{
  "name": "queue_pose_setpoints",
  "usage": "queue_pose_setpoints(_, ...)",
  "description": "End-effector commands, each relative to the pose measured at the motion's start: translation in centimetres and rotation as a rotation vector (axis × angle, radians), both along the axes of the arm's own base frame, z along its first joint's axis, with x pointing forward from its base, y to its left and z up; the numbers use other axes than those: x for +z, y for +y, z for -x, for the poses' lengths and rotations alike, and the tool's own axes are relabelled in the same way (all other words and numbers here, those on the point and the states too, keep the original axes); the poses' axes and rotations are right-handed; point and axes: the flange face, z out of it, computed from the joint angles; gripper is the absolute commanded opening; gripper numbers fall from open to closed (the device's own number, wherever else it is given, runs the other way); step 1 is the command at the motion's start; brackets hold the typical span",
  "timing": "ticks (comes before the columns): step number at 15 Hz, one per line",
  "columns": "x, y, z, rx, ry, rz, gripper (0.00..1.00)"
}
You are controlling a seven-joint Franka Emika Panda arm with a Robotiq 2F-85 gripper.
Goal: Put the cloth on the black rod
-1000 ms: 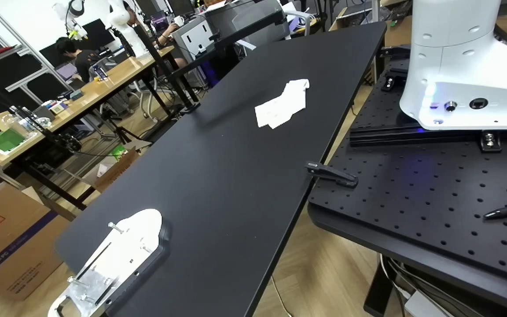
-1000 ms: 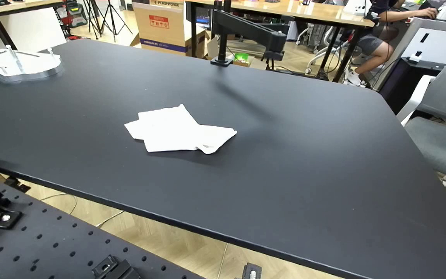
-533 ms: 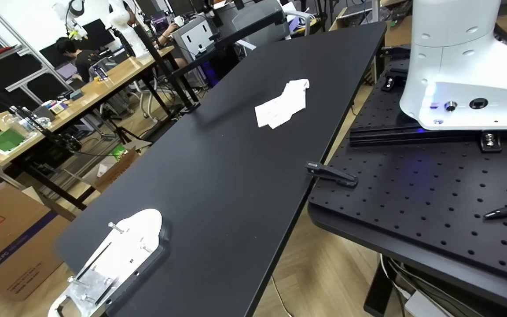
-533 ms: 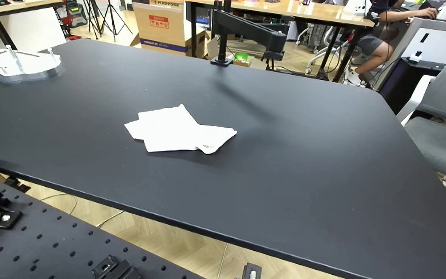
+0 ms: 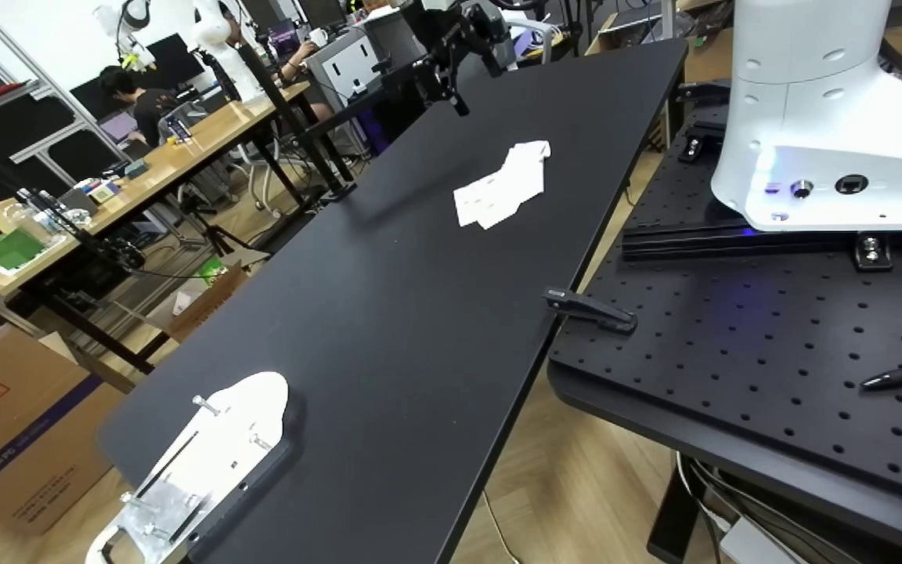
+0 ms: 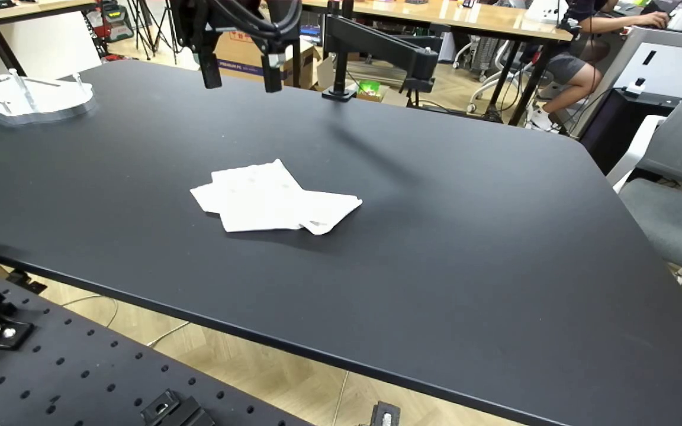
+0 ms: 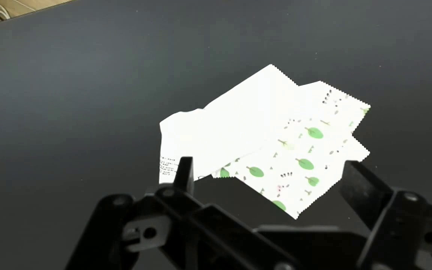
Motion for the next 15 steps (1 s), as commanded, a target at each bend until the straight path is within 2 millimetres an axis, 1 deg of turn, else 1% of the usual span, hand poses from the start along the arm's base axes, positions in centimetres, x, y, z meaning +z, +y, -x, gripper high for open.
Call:
queue_pose_setpoints(1,0.2,0.1,-0.1,0.003,-0.004,0.000,1.00)
queue_pose_setpoints(3,0.7,0.4,-0.5,0.022,-0.010,-0.001,1.00)
queue_pose_setpoints(4,0.6,0.3,-0.7,0.005,-0.017,-0.001,1.00)
queue_pose_setpoints(6,-0.6,-0.3,-0.5,-0.022,-0.011,-0.016,1.00)
queue_pose_setpoints(10,-4.3,-2.4,0.1,-0.096,0.004,-0.045,1.00)
queue_pose_setpoints(15,-9.5,-5.4,0.6,-0.254,-0.055,-0.066,1.00)
